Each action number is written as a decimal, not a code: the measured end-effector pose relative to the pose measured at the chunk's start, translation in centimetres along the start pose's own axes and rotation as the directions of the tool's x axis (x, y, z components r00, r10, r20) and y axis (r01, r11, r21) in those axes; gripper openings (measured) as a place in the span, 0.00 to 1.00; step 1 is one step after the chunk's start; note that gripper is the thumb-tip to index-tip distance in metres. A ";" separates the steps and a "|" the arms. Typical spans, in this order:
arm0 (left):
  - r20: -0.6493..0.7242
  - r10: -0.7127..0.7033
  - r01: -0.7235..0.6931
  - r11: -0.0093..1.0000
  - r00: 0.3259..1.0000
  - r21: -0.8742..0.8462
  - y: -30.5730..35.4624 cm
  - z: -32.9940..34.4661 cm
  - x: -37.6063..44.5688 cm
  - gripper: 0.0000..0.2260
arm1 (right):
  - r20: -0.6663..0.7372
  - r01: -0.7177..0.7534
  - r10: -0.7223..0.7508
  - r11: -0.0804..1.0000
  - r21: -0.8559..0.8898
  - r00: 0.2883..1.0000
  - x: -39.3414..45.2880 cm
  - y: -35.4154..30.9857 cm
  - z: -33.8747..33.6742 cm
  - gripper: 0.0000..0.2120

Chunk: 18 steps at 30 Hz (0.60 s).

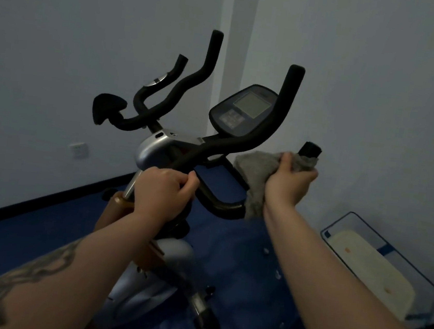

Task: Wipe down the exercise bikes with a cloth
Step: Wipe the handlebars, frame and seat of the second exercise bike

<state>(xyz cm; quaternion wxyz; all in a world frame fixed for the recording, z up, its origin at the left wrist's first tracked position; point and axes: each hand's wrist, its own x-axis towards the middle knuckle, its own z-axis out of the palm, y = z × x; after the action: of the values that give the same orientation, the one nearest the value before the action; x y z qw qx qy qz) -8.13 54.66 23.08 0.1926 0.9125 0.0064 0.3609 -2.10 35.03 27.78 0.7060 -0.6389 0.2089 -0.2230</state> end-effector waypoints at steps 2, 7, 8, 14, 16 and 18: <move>0.008 -0.006 0.006 1.000 1.000 0.003 0.1 -0.1 0.0 0.25 | -0.038 0.032 -0.032 0.999 -0.003 0.999 -1.9 1.1 0.5 0.21; -0.001 -0.010 0.010 1.000 1.000 0.013 0.0 -0.1 0.0 0.25 | 0.014 0.084 -0.085 0.996 0.025 0.996 -4.0 3.0 0.6 0.26; -0.002 -0.009 0.009 1.000 1.000 0.010 0.0 -0.1 0.0 0.25 | 0.001 0.083 -0.083 0.996 0.013 0.997 -2.7 2.5 0.5 0.24; 0.000 -0.014 0.014 1.000 1.000 0.009 0.2 -0.2 0.0 0.25 | -0.036 0.098 -0.098 0.995 -0.015 0.994 -1.2 1.1 0.5 0.23; 0.006 -0.021 0.021 1.000 1.000 0.011 0.3 -0.2 0.0 0.25 | -0.007 0.068 -0.068 0.997 0.019 0.998 -4.6 2.9 0.6 0.27; 0.016 -0.016 0.016 1.000 1.000 0.004 0.2 -0.3 0.1 0.25 | 0.066 0.034 -0.038 0.997 0.065 0.997 -7.2 4.2 0.5 0.28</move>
<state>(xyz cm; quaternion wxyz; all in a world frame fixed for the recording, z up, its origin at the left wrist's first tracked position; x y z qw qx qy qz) -8.33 54.57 23.43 0.1936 0.9156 0.0127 0.3522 -7.49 39.99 23.73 0.7284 -0.6269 0.1664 -0.2206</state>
